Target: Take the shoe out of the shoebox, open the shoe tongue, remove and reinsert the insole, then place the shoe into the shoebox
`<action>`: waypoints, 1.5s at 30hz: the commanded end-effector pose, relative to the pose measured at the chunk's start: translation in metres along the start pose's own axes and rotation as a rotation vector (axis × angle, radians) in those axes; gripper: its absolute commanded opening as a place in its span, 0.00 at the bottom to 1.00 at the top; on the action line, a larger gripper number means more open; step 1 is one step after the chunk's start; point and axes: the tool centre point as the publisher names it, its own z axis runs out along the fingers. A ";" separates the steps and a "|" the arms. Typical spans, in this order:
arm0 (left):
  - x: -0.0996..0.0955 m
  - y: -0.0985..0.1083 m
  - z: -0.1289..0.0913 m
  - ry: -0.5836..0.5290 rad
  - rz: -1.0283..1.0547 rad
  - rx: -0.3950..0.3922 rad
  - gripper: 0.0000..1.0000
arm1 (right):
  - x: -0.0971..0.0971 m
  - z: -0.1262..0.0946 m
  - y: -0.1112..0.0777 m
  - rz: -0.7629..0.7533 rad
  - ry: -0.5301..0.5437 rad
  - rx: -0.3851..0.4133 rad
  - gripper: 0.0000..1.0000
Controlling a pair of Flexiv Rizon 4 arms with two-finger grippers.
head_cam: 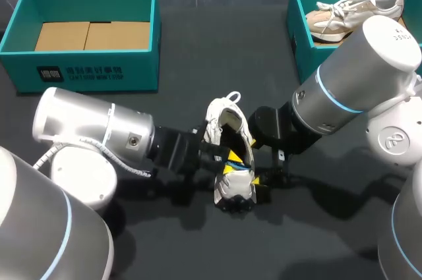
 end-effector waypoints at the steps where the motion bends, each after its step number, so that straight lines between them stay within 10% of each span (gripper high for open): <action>1: 0.002 0.005 0.012 0.002 0.004 -0.021 0.00 | 0.001 0.001 0.000 -0.001 -0.002 -0.001 1.00; 15: -0.005 0.011 0.002 -0.023 -0.010 -0.036 0.01 | 0.001 0.001 0.000 -0.001 -0.002 -0.001 1.00; 18: -0.007 0.006 -0.003 -0.033 -0.011 -0.029 0.33 | 0.001 0.001 0.000 -0.001 -0.002 -0.001 1.00; 45: -0.009 -0.007 -0.058 0.107 0.019 -0.077 0.35 | 0.012 -0.051 -0.055 0.049 -0.006 0.046 1.00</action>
